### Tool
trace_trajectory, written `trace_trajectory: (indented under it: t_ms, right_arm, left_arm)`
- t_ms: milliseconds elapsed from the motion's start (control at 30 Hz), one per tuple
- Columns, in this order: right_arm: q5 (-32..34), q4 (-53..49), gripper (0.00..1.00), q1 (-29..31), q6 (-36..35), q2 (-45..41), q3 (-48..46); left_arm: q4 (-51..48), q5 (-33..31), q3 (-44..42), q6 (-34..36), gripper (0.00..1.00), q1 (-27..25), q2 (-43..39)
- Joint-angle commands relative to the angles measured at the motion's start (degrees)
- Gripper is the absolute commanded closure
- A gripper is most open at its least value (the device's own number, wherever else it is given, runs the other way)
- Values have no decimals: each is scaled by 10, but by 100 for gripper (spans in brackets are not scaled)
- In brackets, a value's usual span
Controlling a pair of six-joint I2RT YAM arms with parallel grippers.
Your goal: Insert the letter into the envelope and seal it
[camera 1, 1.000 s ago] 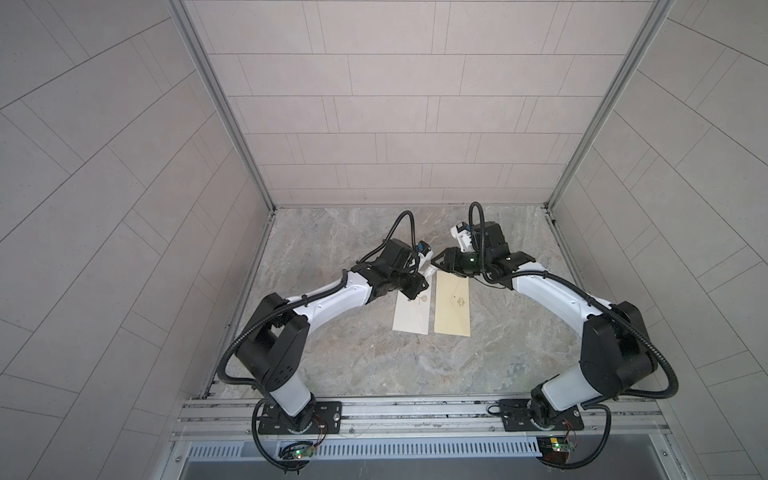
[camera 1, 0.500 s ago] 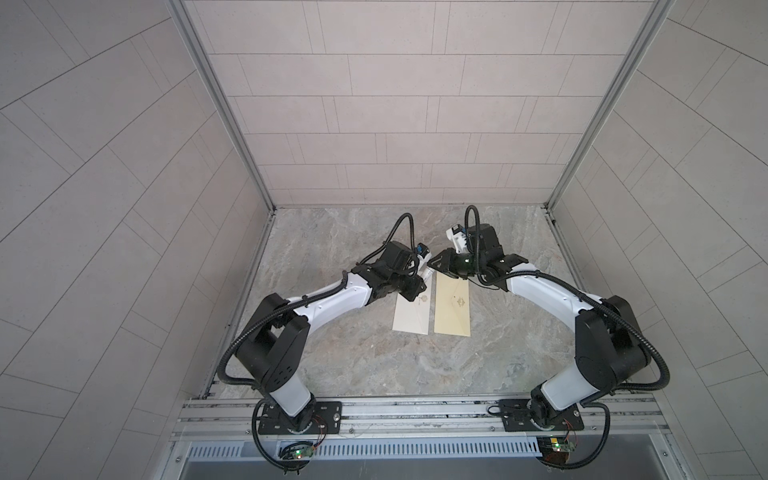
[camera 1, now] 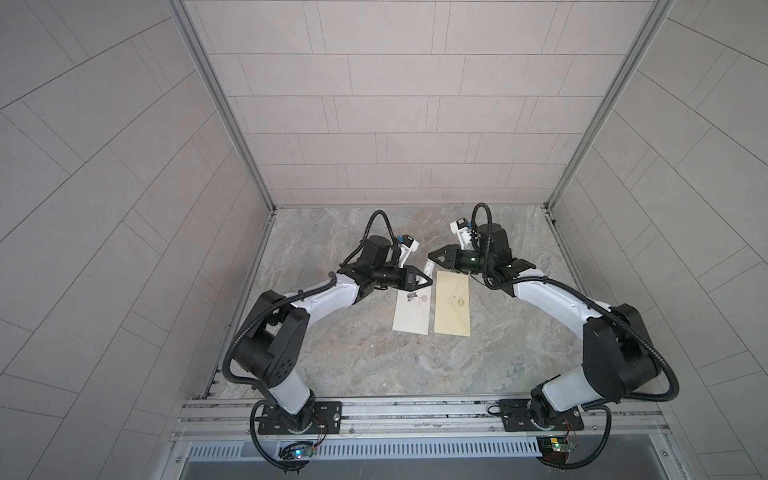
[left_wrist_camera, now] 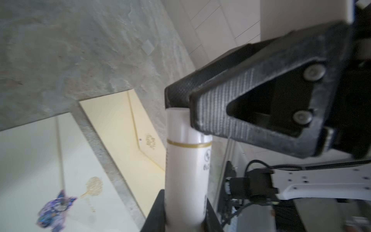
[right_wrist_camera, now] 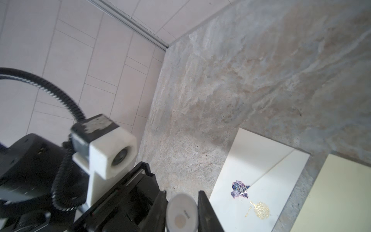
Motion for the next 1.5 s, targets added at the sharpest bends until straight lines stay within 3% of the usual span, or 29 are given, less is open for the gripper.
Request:
trace_trajectory:
  t_ms: [0,167,267,367,400,467,500,567,833,1467]
  right_arm:
    - [-118,-85,100,5,-64,-42,-27]
    - [-156,-182,100,-8,-158,-81,-1]
    - [-150,-227,97,-11,-184,-89,15]
    - [-112,-246,70,-12,-179,-91,29]
    - [-96,-245,64,-13,-170,-92,31]
    - [-62,-239,58,-13,-155,-94,36]
    - [-47,-236,57,-13,-149,-94,37]
    - [-14,-226,55,-13,-137,-96,38]
    - [71,-217,52,-14,-104,-94,43]
    - [52,-181,52,34,-83,18,118]
  left_arm:
    - [341,86,22,-209,100,49,-4]
    - [537,132,26,-371,100,59,38]
    - [540,131,30,-377,100,59,48]
    - [396,115,26,-262,100,59,21]
    - [294,100,28,-188,100,60,1]
    - [31,24,49,20,100,57,-44]
    - [-53,-17,60,96,100,54,-59]
    - [-155,-84,76,175,100,49,-65]
    - [-217,-189,60,248,100,15,-60]
    - [-245,-195,71,279,100,-32,-42]
